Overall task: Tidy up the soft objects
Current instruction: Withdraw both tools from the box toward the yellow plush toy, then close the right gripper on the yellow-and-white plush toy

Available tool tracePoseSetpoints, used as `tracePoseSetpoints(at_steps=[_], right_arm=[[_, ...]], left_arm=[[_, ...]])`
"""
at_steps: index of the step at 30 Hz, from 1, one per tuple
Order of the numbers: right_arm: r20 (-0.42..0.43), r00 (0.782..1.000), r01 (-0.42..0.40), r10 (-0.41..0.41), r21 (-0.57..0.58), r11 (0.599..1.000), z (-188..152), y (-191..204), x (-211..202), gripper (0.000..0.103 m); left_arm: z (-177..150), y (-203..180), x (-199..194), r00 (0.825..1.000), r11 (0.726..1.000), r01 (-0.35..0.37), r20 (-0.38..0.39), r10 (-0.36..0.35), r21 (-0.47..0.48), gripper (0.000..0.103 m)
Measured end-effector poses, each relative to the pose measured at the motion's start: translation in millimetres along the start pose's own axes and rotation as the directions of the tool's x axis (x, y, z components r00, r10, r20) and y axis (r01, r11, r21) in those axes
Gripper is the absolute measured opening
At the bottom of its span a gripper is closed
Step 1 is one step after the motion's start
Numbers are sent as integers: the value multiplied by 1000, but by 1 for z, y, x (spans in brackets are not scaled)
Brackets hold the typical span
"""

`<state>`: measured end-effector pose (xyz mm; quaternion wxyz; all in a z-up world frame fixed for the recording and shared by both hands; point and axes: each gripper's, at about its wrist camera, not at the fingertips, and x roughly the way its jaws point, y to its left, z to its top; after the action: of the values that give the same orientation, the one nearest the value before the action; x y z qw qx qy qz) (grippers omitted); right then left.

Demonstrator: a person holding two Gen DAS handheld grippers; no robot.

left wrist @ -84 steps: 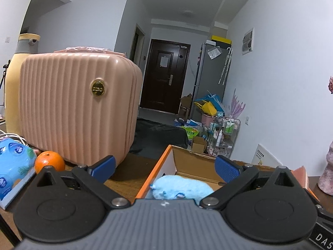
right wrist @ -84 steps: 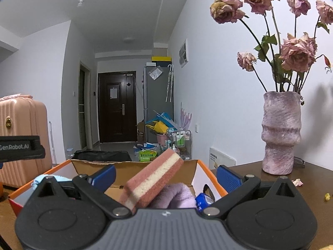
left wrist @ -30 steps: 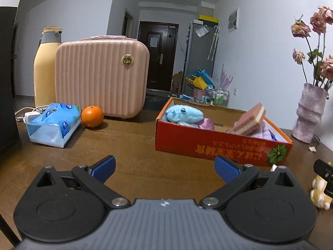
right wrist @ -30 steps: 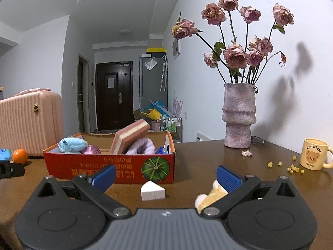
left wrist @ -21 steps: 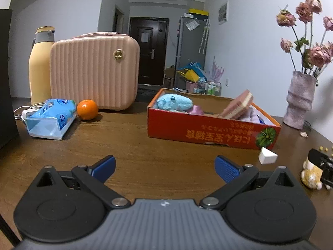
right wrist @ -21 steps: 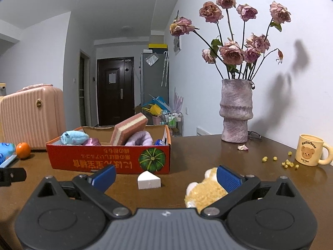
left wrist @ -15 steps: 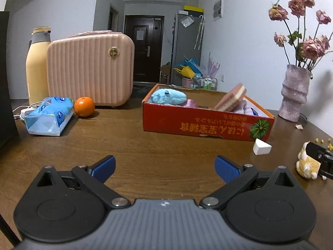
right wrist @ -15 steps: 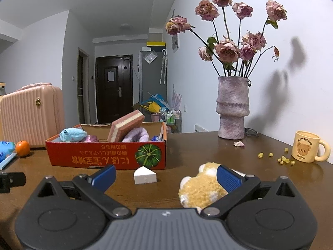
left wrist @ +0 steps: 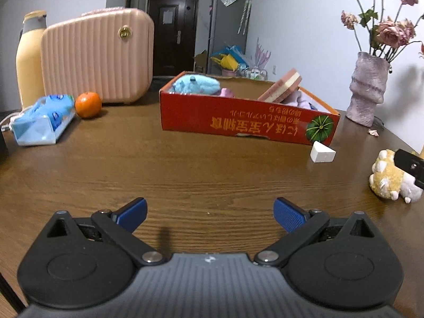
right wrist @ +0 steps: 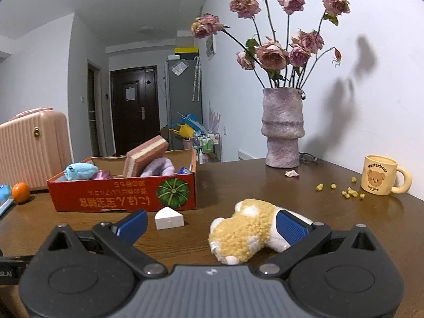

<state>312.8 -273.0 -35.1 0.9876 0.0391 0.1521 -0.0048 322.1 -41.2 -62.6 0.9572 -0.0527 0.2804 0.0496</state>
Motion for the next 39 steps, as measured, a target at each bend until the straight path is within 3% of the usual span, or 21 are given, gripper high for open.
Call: tracePoseSetpoints(at_steps=[6, 16, 23, 39], right_arm=[[-8, 999, 37, -37, -3, 999, 1, -12, 3, 103], [-95, 990, 102, -104, -26, 994, 1, -44, 30, 103], [-158, 985, 50, -61, -74, 996, 2, -47, 58, 103], [-209, 972, -128, 104, -102, 986, 13, -51, 110, 103]], left_arm=[[1, -9, 11, 1000, 999, -2, -25, 1, -39, 103], [3, -46, 20, 998, 998, 52, -19, -52, 19, 103], [8, -66, 28, 996, 996, 84, -18, -83, 42, 103], [15, -88, 41, 991, 989, 136, -27, -134, 53, 103]])
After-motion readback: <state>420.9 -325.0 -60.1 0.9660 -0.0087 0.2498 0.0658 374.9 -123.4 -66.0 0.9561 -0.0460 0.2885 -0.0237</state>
